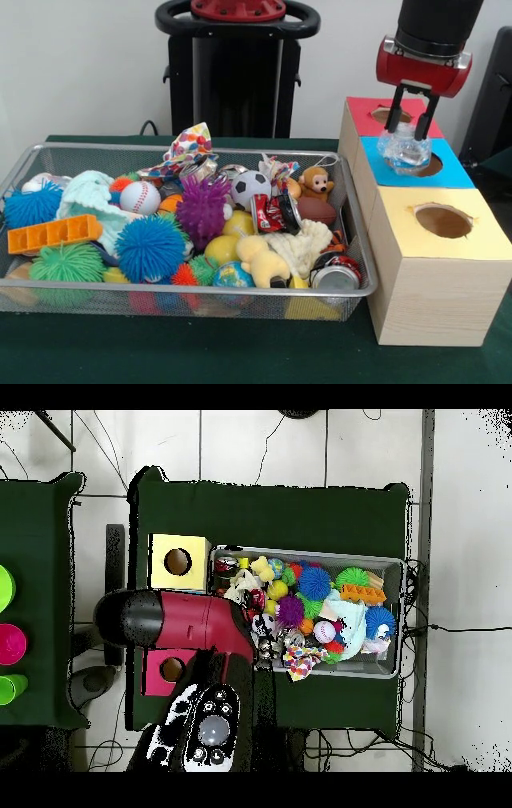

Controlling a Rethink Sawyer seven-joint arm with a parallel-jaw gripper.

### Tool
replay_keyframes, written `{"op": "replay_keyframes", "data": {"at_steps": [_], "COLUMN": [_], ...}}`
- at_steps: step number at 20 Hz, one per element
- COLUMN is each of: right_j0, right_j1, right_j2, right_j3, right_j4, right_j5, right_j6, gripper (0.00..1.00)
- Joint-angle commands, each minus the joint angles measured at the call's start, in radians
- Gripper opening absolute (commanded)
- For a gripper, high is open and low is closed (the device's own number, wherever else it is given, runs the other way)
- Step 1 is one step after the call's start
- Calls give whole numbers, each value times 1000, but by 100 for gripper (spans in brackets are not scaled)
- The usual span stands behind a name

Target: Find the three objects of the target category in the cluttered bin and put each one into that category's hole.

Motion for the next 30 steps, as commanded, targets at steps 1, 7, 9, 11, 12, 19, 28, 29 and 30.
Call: {"op": "replay_keyframes", "data": {"at_steps": [1,7,9,11,12,19,28,29,30], "right_j0": [-6,-9,-8,-7,-4,20,29,28,25], "right_j1": [37,42,40,39,39,53,69,71,69], "right_j2": [14,12,13,12,11,7,-1,-3,2], "right_j3": [79,68,71,68,68,61,50,47,51], "right_j4": [44,48,51,52,52,68,78,73,76], "right_j5": [-5,0,-2,2,3,-3,-13,-18,-26], "right_j6": [262,251,251,252,256,286,266,257,252], "gripper": [0,0,0,0,0,0,0,0,0]}}
